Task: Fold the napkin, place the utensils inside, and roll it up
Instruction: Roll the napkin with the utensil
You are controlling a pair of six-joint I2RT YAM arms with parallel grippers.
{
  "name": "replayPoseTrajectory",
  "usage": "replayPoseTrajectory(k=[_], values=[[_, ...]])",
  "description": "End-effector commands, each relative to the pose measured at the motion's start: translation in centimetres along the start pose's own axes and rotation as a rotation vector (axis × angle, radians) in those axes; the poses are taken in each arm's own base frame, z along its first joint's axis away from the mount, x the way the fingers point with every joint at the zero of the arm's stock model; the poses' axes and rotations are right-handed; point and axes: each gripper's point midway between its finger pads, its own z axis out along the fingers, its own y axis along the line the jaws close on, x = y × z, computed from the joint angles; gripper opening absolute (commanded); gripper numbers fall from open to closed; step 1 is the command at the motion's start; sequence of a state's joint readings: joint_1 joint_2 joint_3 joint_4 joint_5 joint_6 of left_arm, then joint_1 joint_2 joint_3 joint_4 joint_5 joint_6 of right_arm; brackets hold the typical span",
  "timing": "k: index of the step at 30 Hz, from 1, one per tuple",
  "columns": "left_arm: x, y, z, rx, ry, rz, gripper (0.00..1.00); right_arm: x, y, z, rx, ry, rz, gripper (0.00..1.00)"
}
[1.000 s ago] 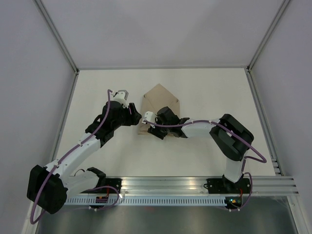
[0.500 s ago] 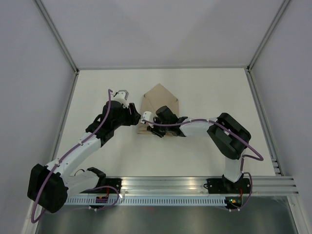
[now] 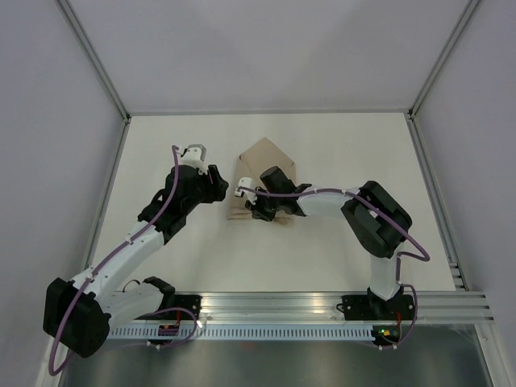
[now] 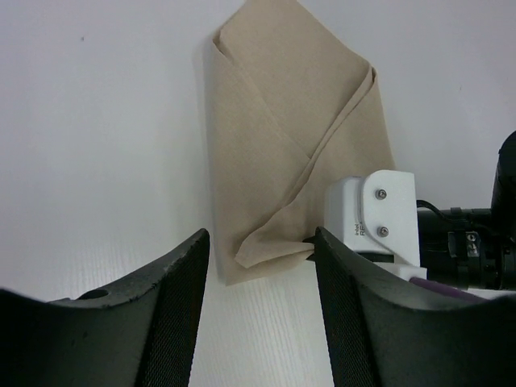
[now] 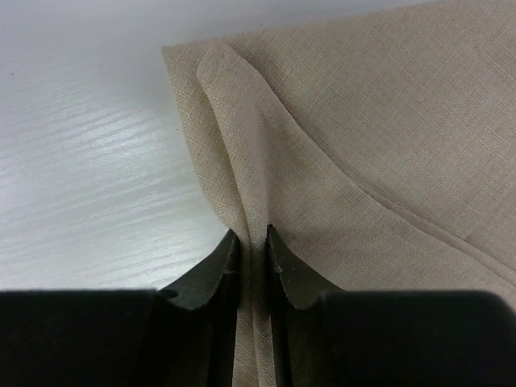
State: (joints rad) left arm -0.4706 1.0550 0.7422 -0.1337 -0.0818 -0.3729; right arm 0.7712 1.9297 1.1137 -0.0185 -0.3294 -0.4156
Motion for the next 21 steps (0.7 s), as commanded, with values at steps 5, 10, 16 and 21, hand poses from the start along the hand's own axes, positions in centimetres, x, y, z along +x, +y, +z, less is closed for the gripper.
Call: replayPoseTrajectory(k=[5,10,16,21], values=[[-5.7,0.6,-1.1,-0.069,-0.198,-0.029,0.58,4.7,1.4,0.1,-0.142,0.165,0.126,0.22],[-7.2,-0.2,-1.9,-0.025,-0.257,0.012,0.52,5.3,2.3,0.3,-0.234,0.192,0.204,0.20],[-8.8,-1.3,-2.9,0.046,-0.366,0.069,0.40,5.9,2.6,0.3,-0.331,0.212,0.313,0.19],[-9.1,-1.9,-3.8,0.115,-0.515,0.148,0.39,6.5,2.4,0.3,-0.376,0.227,0.372,0.19]])
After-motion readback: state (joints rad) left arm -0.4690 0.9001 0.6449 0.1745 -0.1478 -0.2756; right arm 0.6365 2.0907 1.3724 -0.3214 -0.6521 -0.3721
